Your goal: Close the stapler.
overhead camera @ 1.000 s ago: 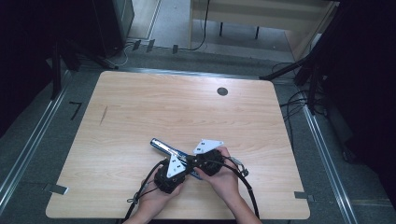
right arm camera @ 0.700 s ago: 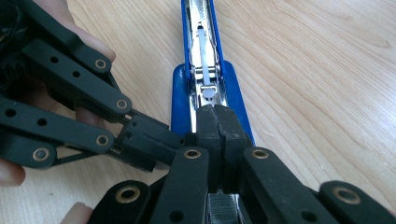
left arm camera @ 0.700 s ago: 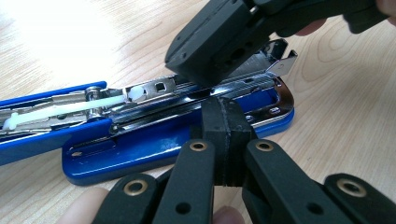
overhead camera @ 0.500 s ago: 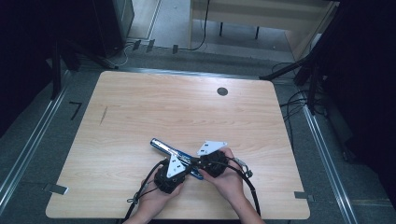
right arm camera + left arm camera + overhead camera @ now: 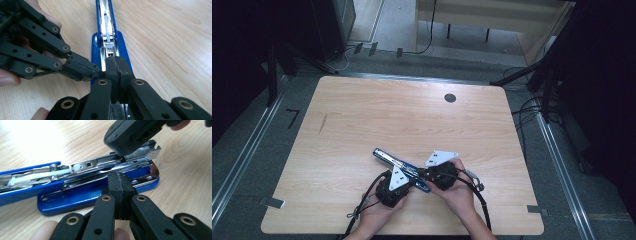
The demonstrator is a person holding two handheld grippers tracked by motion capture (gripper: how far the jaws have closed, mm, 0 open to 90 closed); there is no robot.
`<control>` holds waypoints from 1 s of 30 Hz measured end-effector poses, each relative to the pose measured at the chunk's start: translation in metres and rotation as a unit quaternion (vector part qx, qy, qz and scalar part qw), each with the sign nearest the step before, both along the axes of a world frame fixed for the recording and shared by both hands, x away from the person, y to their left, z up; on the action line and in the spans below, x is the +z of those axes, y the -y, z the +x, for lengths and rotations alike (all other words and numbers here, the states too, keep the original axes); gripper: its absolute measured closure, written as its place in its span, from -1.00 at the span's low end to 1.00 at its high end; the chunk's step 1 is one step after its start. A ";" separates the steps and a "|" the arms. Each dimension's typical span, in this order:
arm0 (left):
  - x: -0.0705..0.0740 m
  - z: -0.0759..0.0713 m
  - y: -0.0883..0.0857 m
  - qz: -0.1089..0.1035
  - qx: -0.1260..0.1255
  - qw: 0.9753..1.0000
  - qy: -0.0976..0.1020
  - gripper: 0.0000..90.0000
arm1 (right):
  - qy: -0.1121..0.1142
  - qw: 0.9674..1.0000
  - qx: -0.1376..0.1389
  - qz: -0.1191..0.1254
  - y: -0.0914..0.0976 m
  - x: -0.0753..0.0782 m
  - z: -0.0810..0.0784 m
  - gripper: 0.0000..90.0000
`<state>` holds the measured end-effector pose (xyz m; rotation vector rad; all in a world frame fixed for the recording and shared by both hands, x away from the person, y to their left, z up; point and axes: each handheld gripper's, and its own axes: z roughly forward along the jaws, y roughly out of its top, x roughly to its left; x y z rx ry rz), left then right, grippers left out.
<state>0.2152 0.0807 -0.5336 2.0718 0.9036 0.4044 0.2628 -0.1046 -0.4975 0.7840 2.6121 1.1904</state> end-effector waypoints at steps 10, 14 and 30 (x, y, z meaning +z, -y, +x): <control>0.005 0.004 -0.024 -0.013 0.018 0.999 -0.035 1.00 | 0.006 1.000 0.008 0.014 -0.008 0.008 0.004 1.00; 0.006 0.012 -0.044 -0.023 0.046 0.998 -0.046 1.00 | 0.007 1.000 0.013 0.017 -0.014 0.009 0.006 1.00; 0.001 0.035 -0.082 -0.029 0.118 0.991 -0.062 1.00 | 0.003 0.999 0.029 0.019 -0.050 0.013 0.022 1.00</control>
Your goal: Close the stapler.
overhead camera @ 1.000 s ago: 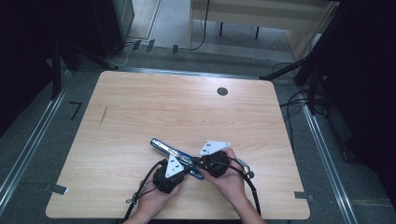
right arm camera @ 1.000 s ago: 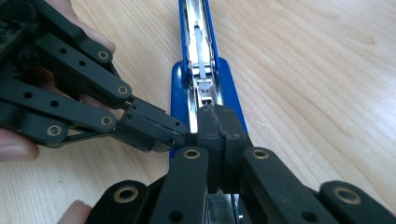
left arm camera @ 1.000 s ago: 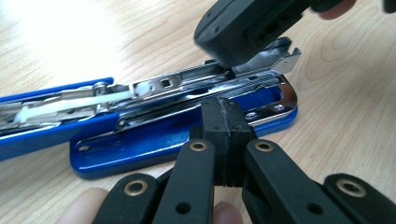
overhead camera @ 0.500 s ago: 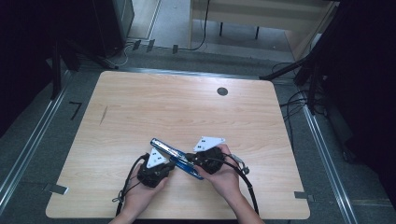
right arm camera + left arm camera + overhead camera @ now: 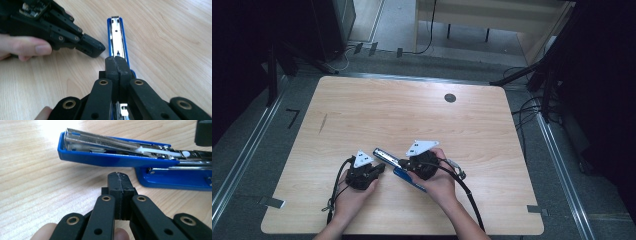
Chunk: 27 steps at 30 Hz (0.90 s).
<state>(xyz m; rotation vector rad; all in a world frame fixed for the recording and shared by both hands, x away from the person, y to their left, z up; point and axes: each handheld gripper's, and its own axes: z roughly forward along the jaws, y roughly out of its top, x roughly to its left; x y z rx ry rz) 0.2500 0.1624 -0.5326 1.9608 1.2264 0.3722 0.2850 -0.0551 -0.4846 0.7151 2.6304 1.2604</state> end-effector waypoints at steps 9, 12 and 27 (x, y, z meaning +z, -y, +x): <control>0.000 0.004 0.004 0.015 -0.002 1.000 -0.001 1.00 | 0.007 1.000 -0.007 -0.024 -0.017 0.000 0.011 1.00; -0.001 0.005 0.003 0.007 -0.001 1.000 -0.004 1.00 | 0.005 1.000 -0.006 -0.027 -0.024 -0.003 0.014 1.00; -0.001 0.008 0.002 -0.006 0.007 1.000 -0.014 1.00 | -0.007 0.999 -0.001 -0.041 -0.041 -0.012 0.026 1.00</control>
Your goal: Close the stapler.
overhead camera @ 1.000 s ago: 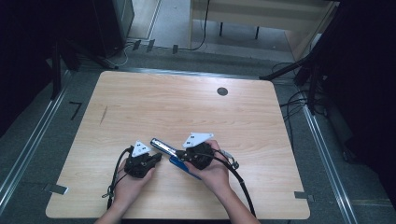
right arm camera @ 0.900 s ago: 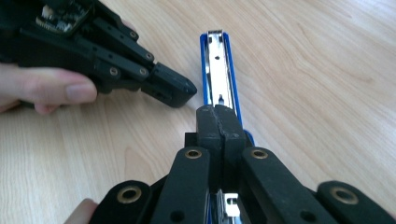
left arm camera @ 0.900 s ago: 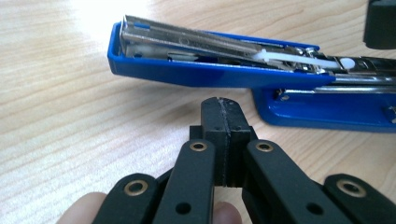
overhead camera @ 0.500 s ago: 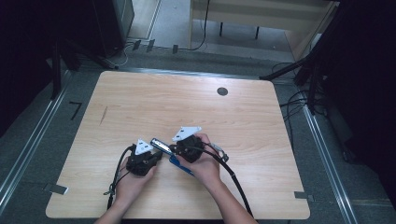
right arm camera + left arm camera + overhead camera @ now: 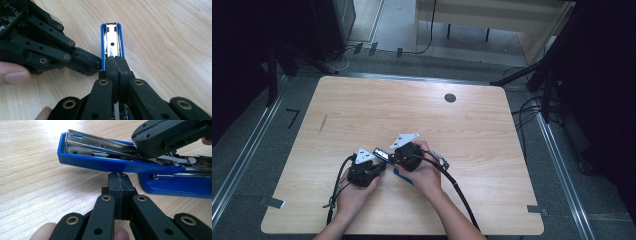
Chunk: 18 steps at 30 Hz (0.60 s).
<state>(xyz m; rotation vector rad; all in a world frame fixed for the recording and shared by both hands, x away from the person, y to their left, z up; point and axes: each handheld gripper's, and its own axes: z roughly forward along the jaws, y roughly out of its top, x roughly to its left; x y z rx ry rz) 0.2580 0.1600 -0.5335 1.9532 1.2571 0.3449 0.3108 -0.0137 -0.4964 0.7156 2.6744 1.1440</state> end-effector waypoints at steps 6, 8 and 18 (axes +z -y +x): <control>0.000 -0.002 0.003 0.004 0.002 1.000 0.006 1.00 | 0.004 1.000 0.000 -0.002 0.001 0.001 0.001 1.00; 0.001 -0.003 0.005 0.004 0.002 1.000 0.011 1.00 | 0.003 1.000 0.000 -0.003 0.002 0.002 0.000 1.00; 0.002 -0.008 0.008 -0.003 -0.010 0.999 0.044 1.00 | 0.003 1.000 0.003 0.009 0.006 0.007 -0.001 1.00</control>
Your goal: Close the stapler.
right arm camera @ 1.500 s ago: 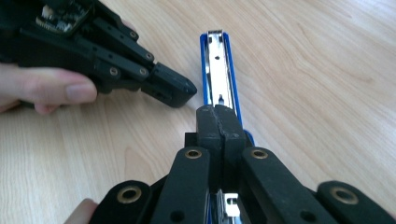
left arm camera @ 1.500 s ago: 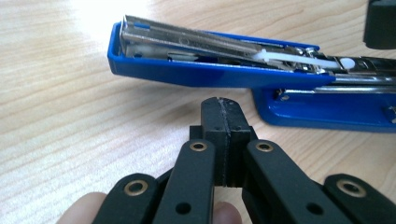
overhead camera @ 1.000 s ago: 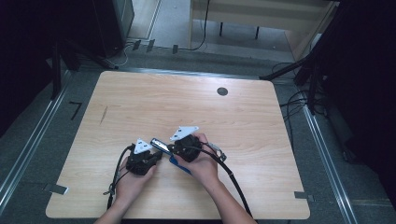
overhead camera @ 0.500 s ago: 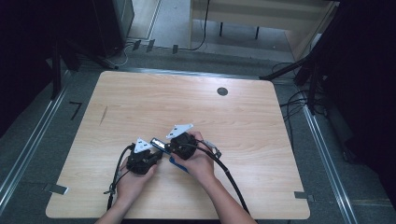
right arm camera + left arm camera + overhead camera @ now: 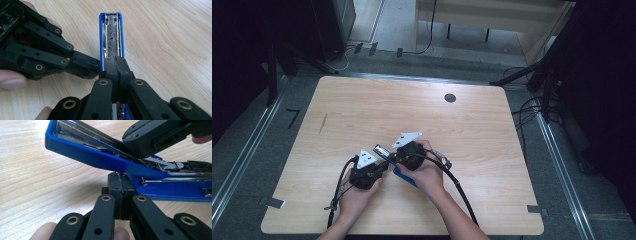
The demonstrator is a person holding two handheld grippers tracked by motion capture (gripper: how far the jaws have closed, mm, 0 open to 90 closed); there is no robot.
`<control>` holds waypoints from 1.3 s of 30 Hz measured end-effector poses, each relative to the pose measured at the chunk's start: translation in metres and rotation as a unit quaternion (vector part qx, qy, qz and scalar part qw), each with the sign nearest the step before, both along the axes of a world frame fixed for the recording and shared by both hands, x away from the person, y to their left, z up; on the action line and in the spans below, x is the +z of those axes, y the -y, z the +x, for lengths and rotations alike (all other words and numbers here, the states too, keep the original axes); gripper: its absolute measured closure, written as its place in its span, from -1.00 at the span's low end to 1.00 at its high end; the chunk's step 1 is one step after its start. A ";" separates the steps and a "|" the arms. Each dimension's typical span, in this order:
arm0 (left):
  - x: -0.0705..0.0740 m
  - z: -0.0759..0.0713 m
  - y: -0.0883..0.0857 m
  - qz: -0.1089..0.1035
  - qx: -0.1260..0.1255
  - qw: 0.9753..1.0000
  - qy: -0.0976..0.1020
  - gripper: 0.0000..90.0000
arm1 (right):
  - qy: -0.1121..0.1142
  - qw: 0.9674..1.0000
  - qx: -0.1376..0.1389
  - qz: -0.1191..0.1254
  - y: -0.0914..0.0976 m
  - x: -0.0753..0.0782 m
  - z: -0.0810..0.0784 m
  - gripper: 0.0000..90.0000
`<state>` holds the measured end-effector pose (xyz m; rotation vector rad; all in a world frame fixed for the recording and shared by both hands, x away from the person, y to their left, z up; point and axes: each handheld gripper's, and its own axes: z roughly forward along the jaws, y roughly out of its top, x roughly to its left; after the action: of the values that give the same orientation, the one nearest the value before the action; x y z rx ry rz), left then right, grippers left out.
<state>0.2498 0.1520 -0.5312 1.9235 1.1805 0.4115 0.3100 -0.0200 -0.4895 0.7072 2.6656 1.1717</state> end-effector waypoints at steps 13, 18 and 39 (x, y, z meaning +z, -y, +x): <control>0.005 -0.012 0.009 -0.014 -0.020 1.000 0.004 1.00 | 0.004 1.000 0.000 0.003 0.002 0.003 -0.002 1.00; 0.001 -0.018 0.021 -0.003 -0.039 0.999 0.007 1.00 | 0.003 1.000 -0.003 0.009 0.005 0.006 -0.003 1.00; -0.002 -0.023 0.053 0.044 -0.093 0.994 0.034 1.00 | 0.006 0.999 -0.007 0.034 0.020 0.016 -0.011 1.00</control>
<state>0.2271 0.0992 -0.5330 2.0575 0.9444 0.4311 0.2993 -0.0401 -0.4738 0.7267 2.6167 1.2654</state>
